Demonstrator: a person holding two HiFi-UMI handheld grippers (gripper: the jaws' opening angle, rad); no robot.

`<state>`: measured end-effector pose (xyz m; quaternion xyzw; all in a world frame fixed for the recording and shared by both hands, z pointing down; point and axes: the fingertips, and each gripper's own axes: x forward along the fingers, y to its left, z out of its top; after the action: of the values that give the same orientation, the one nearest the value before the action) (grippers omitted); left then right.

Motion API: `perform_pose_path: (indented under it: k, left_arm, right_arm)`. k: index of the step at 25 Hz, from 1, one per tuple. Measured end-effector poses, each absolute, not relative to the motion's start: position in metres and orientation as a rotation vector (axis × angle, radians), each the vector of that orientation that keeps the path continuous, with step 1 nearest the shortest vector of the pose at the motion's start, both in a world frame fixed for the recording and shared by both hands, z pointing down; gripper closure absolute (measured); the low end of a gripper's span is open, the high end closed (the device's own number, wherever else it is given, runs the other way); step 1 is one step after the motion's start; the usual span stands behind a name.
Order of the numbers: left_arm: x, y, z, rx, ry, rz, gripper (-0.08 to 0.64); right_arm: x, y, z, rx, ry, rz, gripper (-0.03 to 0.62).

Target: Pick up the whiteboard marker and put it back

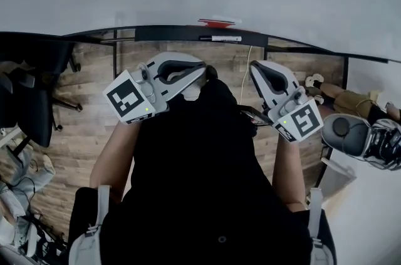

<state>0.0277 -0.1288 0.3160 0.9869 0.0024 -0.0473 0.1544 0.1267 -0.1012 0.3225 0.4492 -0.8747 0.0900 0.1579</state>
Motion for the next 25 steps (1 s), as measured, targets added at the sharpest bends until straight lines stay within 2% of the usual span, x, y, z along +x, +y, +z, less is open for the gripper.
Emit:
perform_pose_path:
  k: [9,16,25]
  left_arm:
    - [0.056,-0.140,0.323,2.778,-0.254,-0.162,0.548]
    - [0.071,-0.142,0.330,2.768,-0.387,-0.158,0.548]
    - [0.065,-0.158,0.340,2.743,-0.562,-0.170,0.548]
  right_arm:
    - [0.143,-0.120,0.312,1.020,-2.565,0.167,0.572]
    - [0.152,-0.132,0.351,0.718,-2.421,-0.024,0.572]
    - [0.142,-0.159,0.395,0.486,-2.357,-0.024,0.571]
